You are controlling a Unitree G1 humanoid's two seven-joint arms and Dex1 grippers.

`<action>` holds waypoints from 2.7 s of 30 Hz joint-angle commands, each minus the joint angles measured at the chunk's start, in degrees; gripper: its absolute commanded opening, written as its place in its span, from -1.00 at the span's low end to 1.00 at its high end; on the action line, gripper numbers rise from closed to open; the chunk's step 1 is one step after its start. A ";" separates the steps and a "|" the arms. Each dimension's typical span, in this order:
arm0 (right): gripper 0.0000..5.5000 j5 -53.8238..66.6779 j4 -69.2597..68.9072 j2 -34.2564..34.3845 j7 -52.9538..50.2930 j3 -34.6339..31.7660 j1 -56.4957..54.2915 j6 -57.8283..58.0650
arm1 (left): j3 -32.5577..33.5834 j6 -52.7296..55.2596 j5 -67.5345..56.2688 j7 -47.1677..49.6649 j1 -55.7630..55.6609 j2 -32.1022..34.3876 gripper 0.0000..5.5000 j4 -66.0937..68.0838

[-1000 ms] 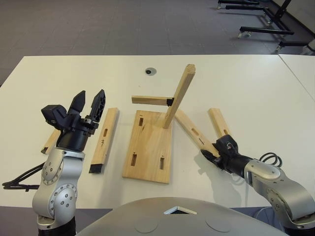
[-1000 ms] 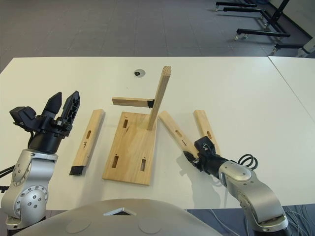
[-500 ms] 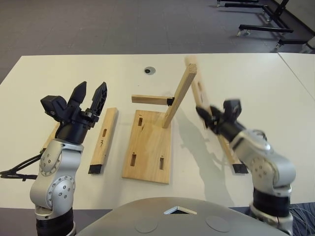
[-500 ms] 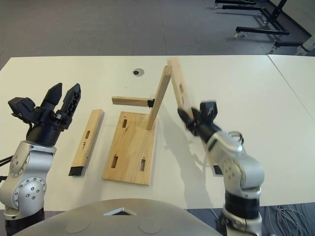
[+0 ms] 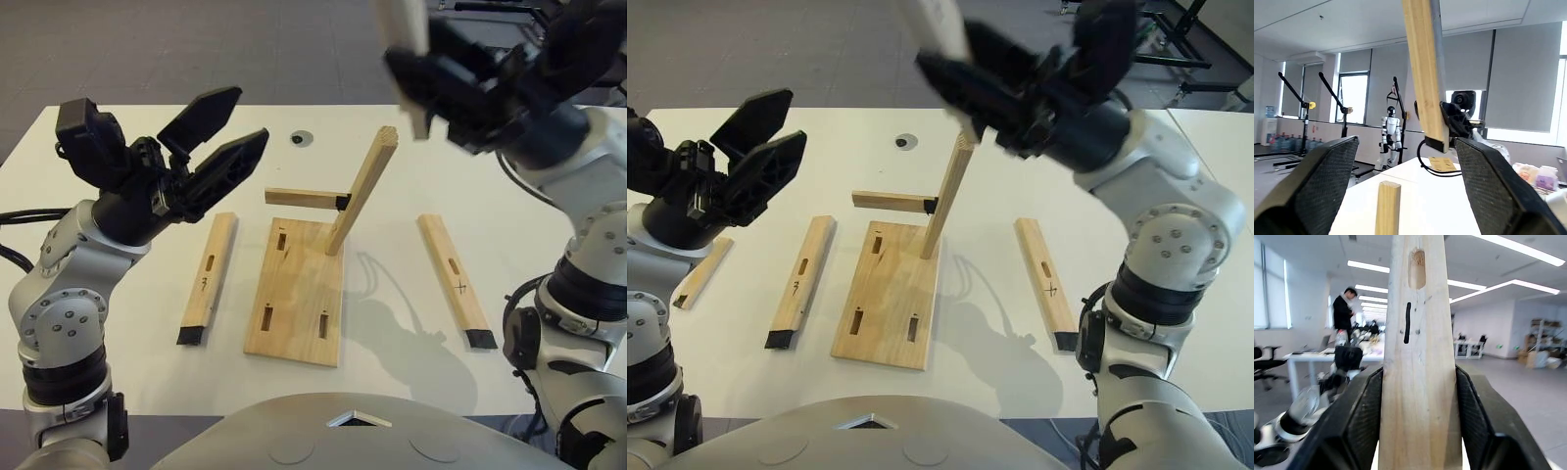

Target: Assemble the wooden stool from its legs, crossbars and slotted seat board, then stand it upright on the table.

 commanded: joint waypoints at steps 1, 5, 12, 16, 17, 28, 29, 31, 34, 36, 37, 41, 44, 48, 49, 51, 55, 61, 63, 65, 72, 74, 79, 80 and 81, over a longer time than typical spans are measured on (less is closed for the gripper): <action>-0.27 -4.60 -2.40 -1.11 4.83 6.43 4.02 -2.91 | -3.38 1.86 -0.20 2.58 -4.55 -0.40 0.31 0.03; -0.27 -7.24 -2.55 -1.47 8.50 10.10 6.75 -5.04 | -6.07 2.32 -0.30 3.49 -7.08 -1.39 0.31 0.09; -0.27 -3.23 1.22 -0.44 12.56 9.87 11.93 -5.00 | -4.04 1.65 -5.62 2.02 -9.01 -1.55 0.31 -0.30; -0.27 1.47 3.36 -0.39 13.40 8.97 12.85 -3.31 | -4.53 3.32 -9.47 -0.75 -7.48 -0.19 0.31 -1.60; -0.27 1.84 3.42 -0.88 14.04 9.09 13.06 -2.93 | -4.90 3.64 -9.64 -1.14 -7.07 0.04 0.31 -1.93; -0.27 1.10 2.95 -2.79 16.88 10.88 12.48 -2.61 | -5.52 3.09 -9.20 -0.30 -7.86 -0.53 0.02 -1.31; -0.27 0.84 2.81 -2.69 16.82 10.89 12.55 -2.81 | -5.51 2.91 -9.07 -0.01 -7.94 -0.73 -0.04 -1.25; -0.27 0.53 2.47 -2.53 16.65 10.95 12.75 -3.12 | -5.42 2.62 -8.93 0.27 -7.90 -1.00 -0.16 -1.20; -0.27 -0.62 2.02 -2.38 16.58 11.38 13.16 -4.19 | -6.11 3.08 -6.50 -0.89 -6.63 -0.04 -0.25 -0.94; -0.27 -1.95 1.90 -2.19 16.47 11.57 13.35 -5.39 | -7.37 3.28 -2.31 -3.30 -4.28 1.25 -0.26 0.36; -0.27 -2.72 1.79 -2.13 16.77 11.62 13.46 -6.10 | -7.53 3.01 -1.27 -4.23 -2.98 1.34 -0.26 0.71; -0.27 -4.07 1.87 -1.88 17.20 10.92 13.73 -6.68 | -7.76 0.79 1.44 -6.91 -0.48 0.87 -0.26 1.39; -0.27 -2.95 2.12 -3.73 16.37 10.55 13.61 -2.76 | -7.41 -2.91 4.98 -9.97 1.28 0.59 -0.26 2.00; -0.01 -2.93 2.40 -6.32 17.01 9.04 15.41 -0.81 | -4.30 -6.38 9.14 -9.51 2.97 0.81 -0.26 4.15; 0.07 -2.88 2.38 -7.24 17.52 8.87 16.35 -0.42 | -3.02 -6.76 9.44 -9.61 3.99 0.88 -0.26 3.99; 0.17 -2.47 2.04 -8.79 18.15 8.50 18.21 0.45 | -1.37 -7.48 9.95 -10.56 5.95 0.72 -0.26 3.49; 0.49 -2.10 1.68 -10.55 19.06 7.89 19.47 0.81 | -0.69 -8.54 11.80 -11.55 7.12 0.46 -0.26 3.76; 0.74 5.17 7.71 -6.03 9.37 -1.69 7.99 -2.18 | 2.68 -7.54 12.67 -20.45 10.87 6.31 -0.26 6.65; 0.74 3.65 10.98 -4.55 4.94 -3.32 2.77 -4.63 | 1.64 -9.32 19.26 -22.52 10.20 9.04 -0.26 12.48; 0.74 0.13 13.08 -3.08 1.26 -2.88 -0.62 -7.18 | 0.14 -13.19 26.33 -22.22 7.35 9.17 -0.26 19.61; 0.74 -15.08 17.22 1.38 -4.01 4.51 -2.64 -13.99 | -6.66 -30.52 40.32 -24.88 1.43 2.70 -0.26 32.84; 0.74 -15.61 17.10 2.03 -3.82 4.79 -2.37 -13.97 | -7.84 -32.80 41.32 -25.83 1.86 1.88 -0.26 32.71; 0.74 -16.26 16.47 2.58 -3.13 5.06 -1.79 -13.47 | -8.86 -32.88 40.53 -27.16 2.79 1.23 -0.26 32.20; 0.74 -16.38 16.43 2.60 -2.96 5.13 -1.65 -13.39 | -8.63 -33.64 40.29 -27.40 2.58 0.85 -0.26 32.38; 0.74 -16.40 16.46 2.63 -2.79 5.16 -1.59 -13.30 | -8.43 -34.13 39.89 -27.82 2.47 0.60 -0.26 32.47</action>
